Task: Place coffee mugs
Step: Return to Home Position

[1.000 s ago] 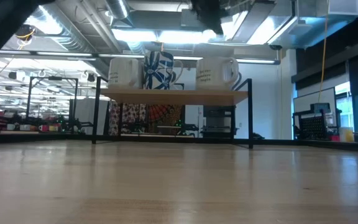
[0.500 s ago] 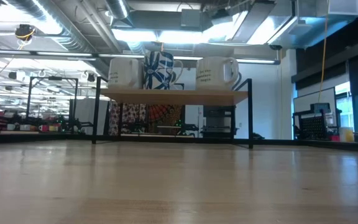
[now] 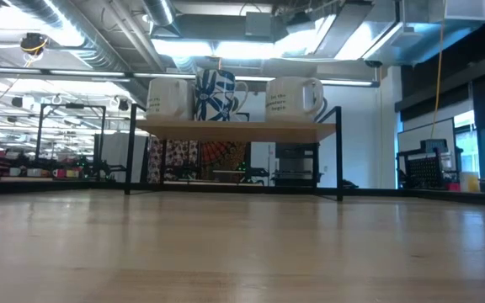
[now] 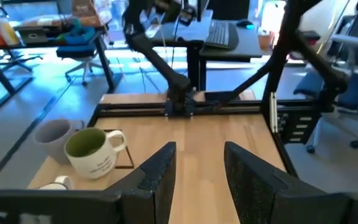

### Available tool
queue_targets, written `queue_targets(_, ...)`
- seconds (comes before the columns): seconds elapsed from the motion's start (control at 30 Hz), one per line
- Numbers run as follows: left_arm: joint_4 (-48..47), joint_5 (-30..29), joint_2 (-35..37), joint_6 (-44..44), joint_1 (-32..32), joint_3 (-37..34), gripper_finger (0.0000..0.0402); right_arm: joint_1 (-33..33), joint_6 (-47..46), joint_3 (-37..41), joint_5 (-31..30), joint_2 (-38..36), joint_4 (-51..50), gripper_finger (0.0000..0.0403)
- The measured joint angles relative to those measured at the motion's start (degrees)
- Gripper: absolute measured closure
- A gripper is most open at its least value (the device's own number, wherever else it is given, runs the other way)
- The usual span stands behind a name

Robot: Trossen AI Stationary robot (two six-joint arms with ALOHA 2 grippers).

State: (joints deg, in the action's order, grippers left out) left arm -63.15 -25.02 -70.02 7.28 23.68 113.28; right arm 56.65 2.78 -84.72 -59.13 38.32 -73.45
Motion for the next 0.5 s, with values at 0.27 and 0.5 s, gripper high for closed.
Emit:
queue_targets(0.27,23.46,0.28,22.66,2.26,0.5,-39.14,0.0272,4.2,3.56,30.25,-5.86,-20.52,22.92,0.0251)
queue_targets(0.5,46.94,8.05,42.09,7.68,0.49,-71.51,0.0272,4.13,10.65,52.65,4.04,-29.19,47.75,0.0251)
